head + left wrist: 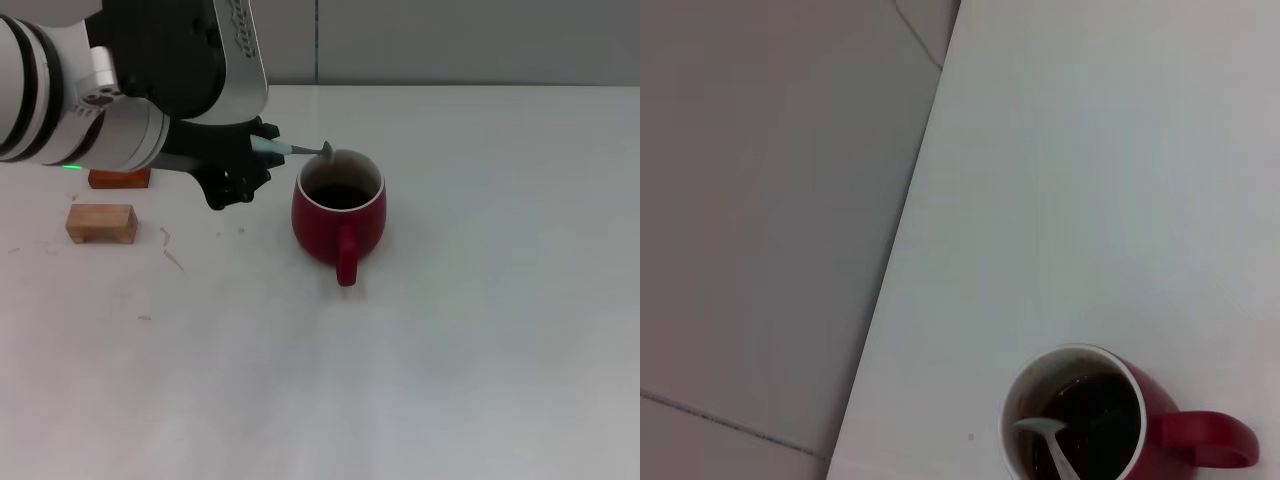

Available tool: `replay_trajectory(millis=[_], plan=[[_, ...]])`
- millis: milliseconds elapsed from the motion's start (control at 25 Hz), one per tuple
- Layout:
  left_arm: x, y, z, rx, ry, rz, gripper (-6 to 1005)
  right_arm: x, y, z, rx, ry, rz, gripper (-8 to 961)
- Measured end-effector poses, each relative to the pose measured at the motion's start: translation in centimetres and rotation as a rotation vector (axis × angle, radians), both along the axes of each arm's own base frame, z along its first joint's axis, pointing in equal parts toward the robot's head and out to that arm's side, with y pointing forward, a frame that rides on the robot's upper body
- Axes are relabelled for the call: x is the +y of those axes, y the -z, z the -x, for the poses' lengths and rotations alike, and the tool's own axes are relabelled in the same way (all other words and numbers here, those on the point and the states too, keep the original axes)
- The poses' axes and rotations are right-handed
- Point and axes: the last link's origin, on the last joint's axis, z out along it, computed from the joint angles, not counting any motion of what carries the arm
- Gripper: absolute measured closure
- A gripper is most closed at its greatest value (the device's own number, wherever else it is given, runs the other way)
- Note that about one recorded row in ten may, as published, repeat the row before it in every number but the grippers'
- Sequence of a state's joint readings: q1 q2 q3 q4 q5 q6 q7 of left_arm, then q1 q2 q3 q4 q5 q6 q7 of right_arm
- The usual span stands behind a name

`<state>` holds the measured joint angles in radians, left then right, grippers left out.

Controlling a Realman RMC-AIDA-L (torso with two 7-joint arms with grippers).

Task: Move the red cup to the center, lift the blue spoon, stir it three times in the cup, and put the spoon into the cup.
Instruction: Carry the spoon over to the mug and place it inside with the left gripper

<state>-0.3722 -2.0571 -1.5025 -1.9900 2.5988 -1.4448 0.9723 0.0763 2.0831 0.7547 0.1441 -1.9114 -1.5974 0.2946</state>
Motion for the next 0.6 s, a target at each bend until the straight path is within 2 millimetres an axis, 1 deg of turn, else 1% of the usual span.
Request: replay_trajectory(millis=[280,560,600], plan=[[0.6,0.8,0.8,0.018,-0.022,0.027,824,-0.1,-0.1,0.1,-0.004,-0.006,-0.008,199],[2.1,2.3,1.8,0.033,-0.057,0.054,824,-0.1,-0.2,0.1,-0.006,-0.008,-0.009,199],[2.7,2.8,2.1,0.042,-0.065,0.065,824,-0.1,-0.2,0.1,-0.006,-0.008,-0.009,199]])
